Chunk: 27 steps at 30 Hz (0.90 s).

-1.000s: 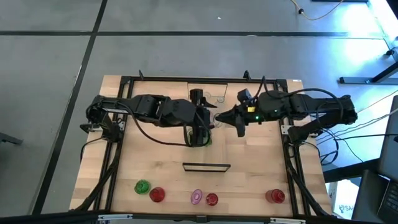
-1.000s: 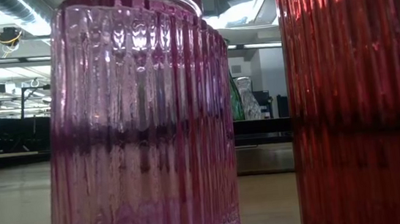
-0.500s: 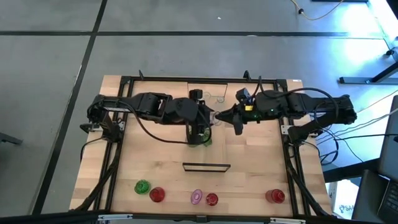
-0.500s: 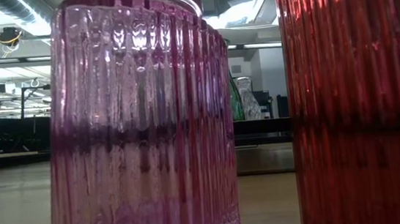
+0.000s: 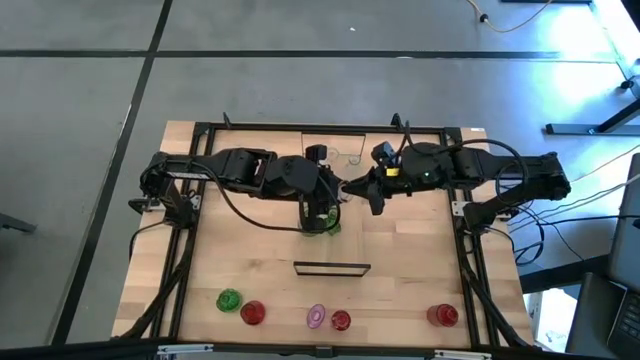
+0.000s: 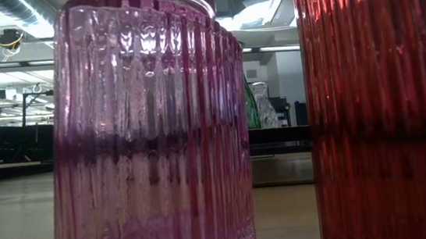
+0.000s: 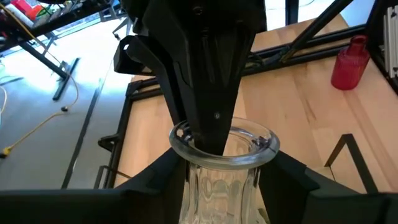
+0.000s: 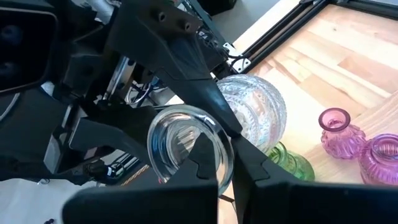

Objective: Sort vases onto shelf
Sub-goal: Put the transparent vase on the shelf aligned with the other transparent vases

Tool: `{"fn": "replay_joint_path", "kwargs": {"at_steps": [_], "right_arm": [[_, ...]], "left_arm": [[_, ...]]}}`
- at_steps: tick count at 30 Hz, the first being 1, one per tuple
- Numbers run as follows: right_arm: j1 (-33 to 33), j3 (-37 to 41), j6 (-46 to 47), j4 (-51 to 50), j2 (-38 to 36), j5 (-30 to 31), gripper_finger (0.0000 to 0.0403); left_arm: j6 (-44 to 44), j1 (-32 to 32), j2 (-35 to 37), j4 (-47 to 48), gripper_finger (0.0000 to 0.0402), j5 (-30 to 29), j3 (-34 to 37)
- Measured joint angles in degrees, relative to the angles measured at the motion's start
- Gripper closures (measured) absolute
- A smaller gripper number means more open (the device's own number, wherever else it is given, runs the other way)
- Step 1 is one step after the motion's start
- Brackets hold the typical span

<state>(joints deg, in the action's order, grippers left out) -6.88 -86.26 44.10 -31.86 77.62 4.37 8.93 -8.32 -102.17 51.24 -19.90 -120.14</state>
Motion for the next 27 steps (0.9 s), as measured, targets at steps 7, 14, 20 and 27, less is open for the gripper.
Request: {"fn": "replay_joint_path", "kwargs": {"at_steps": [7,14,20,27], "right_arm": [[0.6,0.0,0.3,0.0,0.0,-0.2,0.0397],[0.5,0.2,-0.8,0.4,-1.5,6.7,0.0349],[0.5,0.2,-2.6,0.9,-4.4,8.8,0.0287],[0.5,0.2,-4.0,0.7,-7.3,11.4,0.0264]], "left_arm": [[-0.6,0.1,0.0,0.1,0.0245,-0.6,0.0],[-2.6,1.7,0.0,-0.6,0.0245,-1.6,-0.2],[-3.2,3.3,0.1,0.7,0.0245,-2.0,-0.2],[-4.6,6.4,0.7,2.4,0.0245,-3.2,-0.2]]}}
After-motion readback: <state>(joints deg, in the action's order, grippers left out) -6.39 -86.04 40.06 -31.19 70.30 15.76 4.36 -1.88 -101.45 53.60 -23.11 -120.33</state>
